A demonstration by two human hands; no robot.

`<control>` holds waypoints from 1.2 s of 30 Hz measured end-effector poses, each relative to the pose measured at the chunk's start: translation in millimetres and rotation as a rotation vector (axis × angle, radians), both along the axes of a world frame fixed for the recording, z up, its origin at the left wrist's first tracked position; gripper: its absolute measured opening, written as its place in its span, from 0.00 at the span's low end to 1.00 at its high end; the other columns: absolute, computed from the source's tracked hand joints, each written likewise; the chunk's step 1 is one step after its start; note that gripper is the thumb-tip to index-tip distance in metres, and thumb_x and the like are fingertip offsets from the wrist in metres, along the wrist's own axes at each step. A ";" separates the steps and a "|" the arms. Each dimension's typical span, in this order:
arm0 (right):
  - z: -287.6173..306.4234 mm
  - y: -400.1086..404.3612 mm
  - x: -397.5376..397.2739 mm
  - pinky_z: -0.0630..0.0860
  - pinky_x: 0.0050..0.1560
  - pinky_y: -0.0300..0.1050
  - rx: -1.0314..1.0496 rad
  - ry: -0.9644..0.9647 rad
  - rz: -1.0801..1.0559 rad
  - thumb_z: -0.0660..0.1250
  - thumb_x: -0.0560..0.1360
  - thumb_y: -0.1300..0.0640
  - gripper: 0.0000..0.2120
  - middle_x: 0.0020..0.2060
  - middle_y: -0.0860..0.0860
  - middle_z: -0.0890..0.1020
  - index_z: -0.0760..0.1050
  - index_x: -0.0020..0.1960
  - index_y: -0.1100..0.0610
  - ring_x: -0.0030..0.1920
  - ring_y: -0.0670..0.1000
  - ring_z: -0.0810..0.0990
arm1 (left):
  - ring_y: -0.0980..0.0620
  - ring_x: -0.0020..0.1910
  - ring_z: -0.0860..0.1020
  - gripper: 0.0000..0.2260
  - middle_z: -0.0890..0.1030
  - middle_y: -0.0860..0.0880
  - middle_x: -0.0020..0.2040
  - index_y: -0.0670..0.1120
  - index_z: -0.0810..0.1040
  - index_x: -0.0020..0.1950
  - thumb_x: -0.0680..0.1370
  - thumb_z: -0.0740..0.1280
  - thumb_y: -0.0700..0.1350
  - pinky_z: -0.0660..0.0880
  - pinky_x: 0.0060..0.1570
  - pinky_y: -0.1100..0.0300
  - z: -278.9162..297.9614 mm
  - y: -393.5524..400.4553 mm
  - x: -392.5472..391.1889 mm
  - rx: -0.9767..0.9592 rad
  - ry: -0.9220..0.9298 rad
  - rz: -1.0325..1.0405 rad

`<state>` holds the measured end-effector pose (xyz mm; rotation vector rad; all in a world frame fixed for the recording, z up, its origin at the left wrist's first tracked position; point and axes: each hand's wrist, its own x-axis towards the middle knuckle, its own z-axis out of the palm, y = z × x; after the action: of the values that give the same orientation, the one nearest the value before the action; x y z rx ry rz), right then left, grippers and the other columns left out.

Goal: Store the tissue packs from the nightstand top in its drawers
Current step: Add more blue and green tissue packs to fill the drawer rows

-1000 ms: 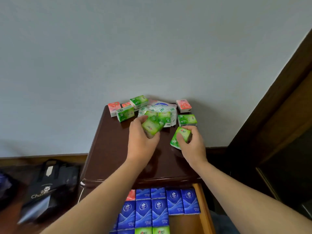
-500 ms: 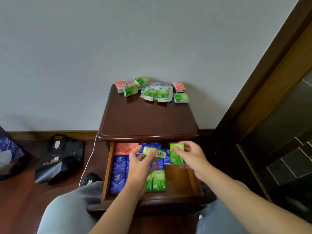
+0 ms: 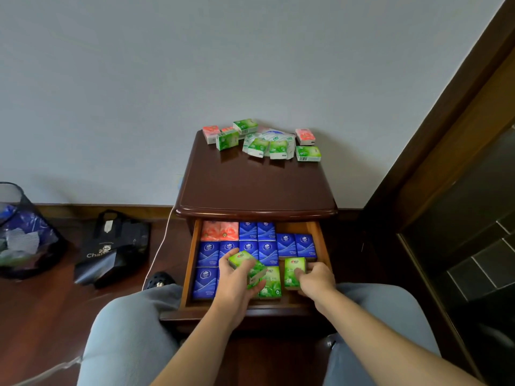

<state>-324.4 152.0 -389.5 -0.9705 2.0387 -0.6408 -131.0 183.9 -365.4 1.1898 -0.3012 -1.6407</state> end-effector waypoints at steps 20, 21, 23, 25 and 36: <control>-12.3 -0.3 4.6 0.82 0.52 0.49 -0.042 0.151 0.024 0.75 0.78 0.50 0.10 0.52 0.52 0.86 0.83 0.56 0.54 0.53 0.55 0.85 | 0.51 0.48 0.87 0.11 0.83 0.46 0.57 0.62 0.78 0.59 0.81 0.72 0.48 0.83 0.39 0.54 -1.7 8.4 -12.9 -0.242 -0.414 -0.079; -12.3 -0.1 4.4 0.81 0.51 0.47 -0.048 0.170 0.032 0.75 0.78 0.50 0.10 0.53 0.52 0.87 0.83 0.56 0.54 0.54 0.55 0.85 | 0.51 0.49 0.87 0.11 0.83 0.46 0.57 0.62 0.78 0.59 0.81 0.72 0.48 0.84 0.39 0.53 -1.5 8.1 -13.2 -0.240 -0.417 -0.079; -11.8 -0.1 4.3 0.80 0.51 0.47 -0.053 0.195 0.036 0.75 0.78 0.50 0.11 0.54 0.52 0.86 0.83 0.57 0.54 0.55 0.55 0.85 | 0.51 0.48 0.87 0.10 0.83 0.46 0.57 0.62 0.78 0.59 0.81 0.71 0.48 0.84 0.39 0.53 -1.3 7.7 -14.0 -0.240 -0.421 -0.079; -11.0 -0.3 4.7 0.81 0.53 0.49 -0.045 0.211 0.043 0.74 0.78 0.51 0.11 0.54 0.52 0.86 0.83 0.58 0.54 0.56 0.55 0.85 | 0.52 0.48 0.86 0.09 0.83 0.46 0.56 0.61 0.78 0.59 0.82 0.70 0.48 0.84 0.39 0.52 -1.8 7.5 -14.4 -0.239 -0.421 -0.073; 20.3 16.8 9.3 0.81 0.52 0.45 -0.316 0.248 0.125 0.72 0.78 0.57 0.11 0.57 0.46 0.82 0.78 0.58 0.47 0.57 0.48 0.82 | 0.54 0.49 0.87 0.16 0.85 0.52 0.55 0.57 0.75 0.66 0.80 0.71 0.57 0.85 0.41 0.55 2.7 7.8 -14.0 -0.143 -0.495 -0.094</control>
<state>-315.1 168.8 -369.2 -1.4104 2.1060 -0.8262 -145.0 191.6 -362.7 1.4771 -0.7827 -1.3572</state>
